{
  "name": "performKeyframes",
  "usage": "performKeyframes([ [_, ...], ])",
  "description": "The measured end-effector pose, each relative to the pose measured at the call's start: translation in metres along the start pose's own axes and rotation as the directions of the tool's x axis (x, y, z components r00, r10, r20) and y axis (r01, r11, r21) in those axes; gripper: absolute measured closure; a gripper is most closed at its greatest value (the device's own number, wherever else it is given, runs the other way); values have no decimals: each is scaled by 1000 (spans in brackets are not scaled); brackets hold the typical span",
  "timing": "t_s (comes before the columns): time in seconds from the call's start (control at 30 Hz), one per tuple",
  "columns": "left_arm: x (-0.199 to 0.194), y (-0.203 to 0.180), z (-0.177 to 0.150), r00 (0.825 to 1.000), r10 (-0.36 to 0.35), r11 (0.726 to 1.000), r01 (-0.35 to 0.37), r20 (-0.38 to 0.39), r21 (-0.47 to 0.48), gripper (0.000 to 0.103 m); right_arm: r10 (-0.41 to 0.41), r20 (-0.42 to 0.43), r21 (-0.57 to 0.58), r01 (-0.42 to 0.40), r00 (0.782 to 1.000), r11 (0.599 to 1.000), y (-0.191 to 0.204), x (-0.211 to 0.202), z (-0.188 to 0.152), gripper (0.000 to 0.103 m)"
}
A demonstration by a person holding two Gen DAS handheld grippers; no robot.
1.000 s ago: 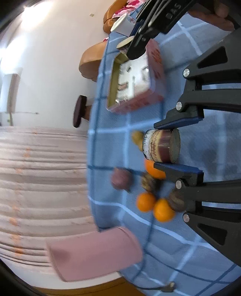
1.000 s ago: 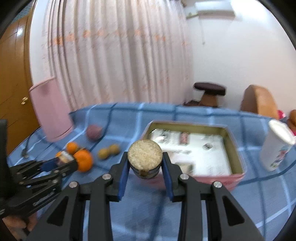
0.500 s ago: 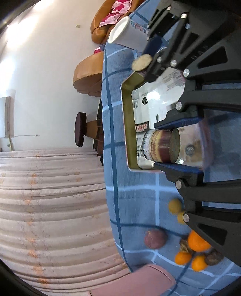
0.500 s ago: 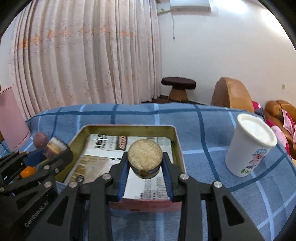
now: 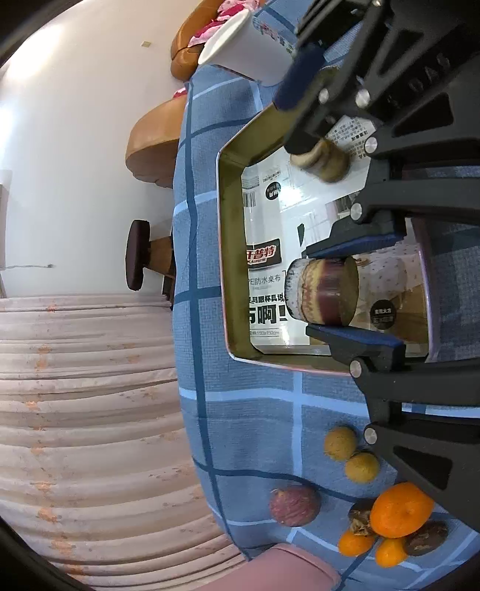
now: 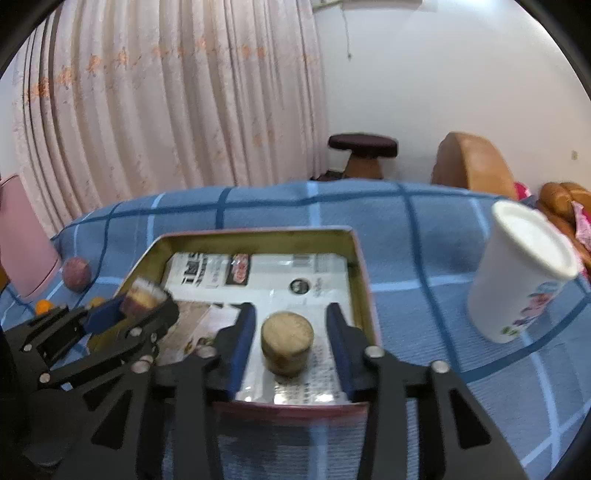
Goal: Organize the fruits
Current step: 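Carry both cake slices into the pink tin and open both tools, then withdraw both tools from the tin back toward the fruits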
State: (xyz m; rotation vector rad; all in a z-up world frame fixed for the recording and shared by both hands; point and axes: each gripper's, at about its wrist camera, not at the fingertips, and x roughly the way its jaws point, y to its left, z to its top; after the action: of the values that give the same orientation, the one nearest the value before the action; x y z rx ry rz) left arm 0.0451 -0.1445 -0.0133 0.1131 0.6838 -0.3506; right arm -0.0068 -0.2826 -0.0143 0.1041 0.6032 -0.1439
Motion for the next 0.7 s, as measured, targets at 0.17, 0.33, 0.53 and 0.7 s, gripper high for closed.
performKeyframes([
  [0.17,-19,2,-4,998,6,1000,-6,62,2,30,-12,168,103,-5,986,995,-16,-30,6,6],
  [0.33,-39,-3,-7,984,80,995,-89,160,49,28,-75,257,97,51,963,994,-13,-42,4,1],
  [0.53,-44,13,-12,978,121,992,-126,170,22,28,-68,231,109,43,971,993,-13,-34,3,1],
  [0.7,-52,23,-17,970,156,987,-161,188,12,28,-77,235,104,53,969,993,-12,-37,-2,1],
])
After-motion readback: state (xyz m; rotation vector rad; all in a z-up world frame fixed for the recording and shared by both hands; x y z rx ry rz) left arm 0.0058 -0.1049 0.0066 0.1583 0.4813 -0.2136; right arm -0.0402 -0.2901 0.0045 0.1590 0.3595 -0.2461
